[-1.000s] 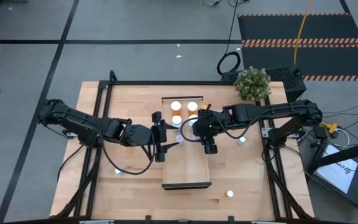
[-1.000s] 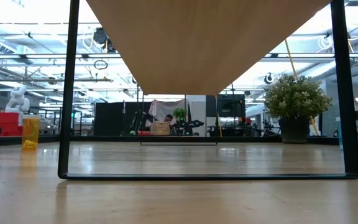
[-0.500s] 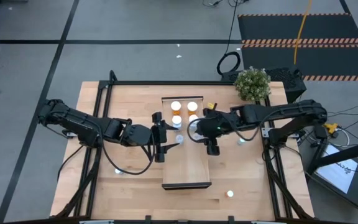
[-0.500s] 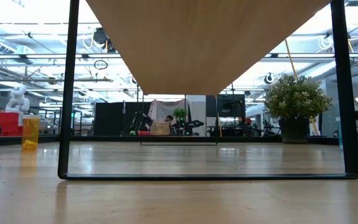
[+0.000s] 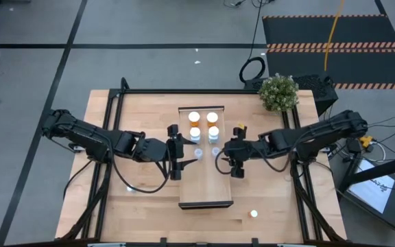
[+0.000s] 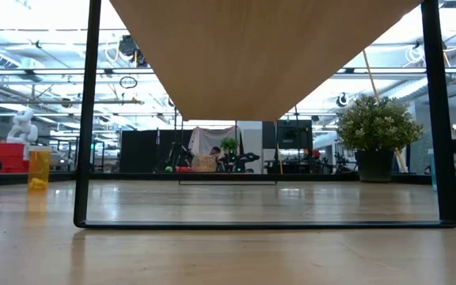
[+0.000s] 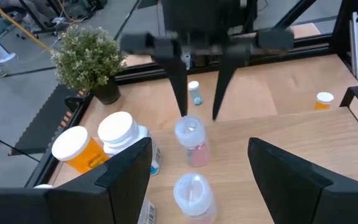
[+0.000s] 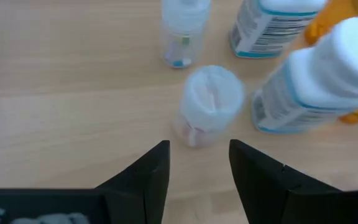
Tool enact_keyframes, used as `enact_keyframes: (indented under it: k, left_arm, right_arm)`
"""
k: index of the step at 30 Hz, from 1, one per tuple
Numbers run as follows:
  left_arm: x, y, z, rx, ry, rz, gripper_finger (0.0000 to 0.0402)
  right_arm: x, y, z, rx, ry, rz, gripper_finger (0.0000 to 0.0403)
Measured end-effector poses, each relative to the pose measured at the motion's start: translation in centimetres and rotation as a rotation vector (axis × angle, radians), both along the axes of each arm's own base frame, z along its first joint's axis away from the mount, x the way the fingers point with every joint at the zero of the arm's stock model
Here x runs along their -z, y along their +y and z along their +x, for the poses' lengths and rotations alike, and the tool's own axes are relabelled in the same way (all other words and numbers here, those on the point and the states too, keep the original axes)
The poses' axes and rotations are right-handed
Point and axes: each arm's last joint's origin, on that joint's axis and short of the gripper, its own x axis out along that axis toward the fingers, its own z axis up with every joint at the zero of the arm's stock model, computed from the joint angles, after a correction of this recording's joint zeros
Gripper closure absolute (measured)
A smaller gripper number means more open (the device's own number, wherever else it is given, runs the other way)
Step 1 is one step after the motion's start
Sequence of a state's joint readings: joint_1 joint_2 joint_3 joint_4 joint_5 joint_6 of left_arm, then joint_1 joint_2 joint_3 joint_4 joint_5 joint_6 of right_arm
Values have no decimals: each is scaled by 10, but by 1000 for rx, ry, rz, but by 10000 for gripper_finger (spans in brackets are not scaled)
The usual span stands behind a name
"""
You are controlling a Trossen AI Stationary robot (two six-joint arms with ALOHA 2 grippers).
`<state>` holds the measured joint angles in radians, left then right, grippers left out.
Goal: Pick and place medicine bottles onto shelf by color
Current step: Put the transparent pill bottle on the shelf aligned with the other transparent pill bottle, then put the bottom blue pill bottle on the shelf
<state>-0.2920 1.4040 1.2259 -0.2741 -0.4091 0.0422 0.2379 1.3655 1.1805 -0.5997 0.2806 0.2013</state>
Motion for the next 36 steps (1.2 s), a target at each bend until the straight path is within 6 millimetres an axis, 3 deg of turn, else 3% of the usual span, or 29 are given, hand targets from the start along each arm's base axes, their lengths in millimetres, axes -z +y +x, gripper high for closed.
enact_keyframes:
  k: [4,11,28,36]
  left_arm:
    - [0,0,0,-4,-4,-11,133]
    - [0,0,0,-9,-5,-20,133]
    - [1,0,-1,-11,9,-18,133]
    - [3,-2,-2,-7,26,-20,133]
  right_arm:
    - [20,0,1,1,-31,3,266]
    - [33,-4,2,8,-58,3,290]
    - [33,-3,3,1,-74,36,298]
    - [17,3,-13,-1,-112,77,298]
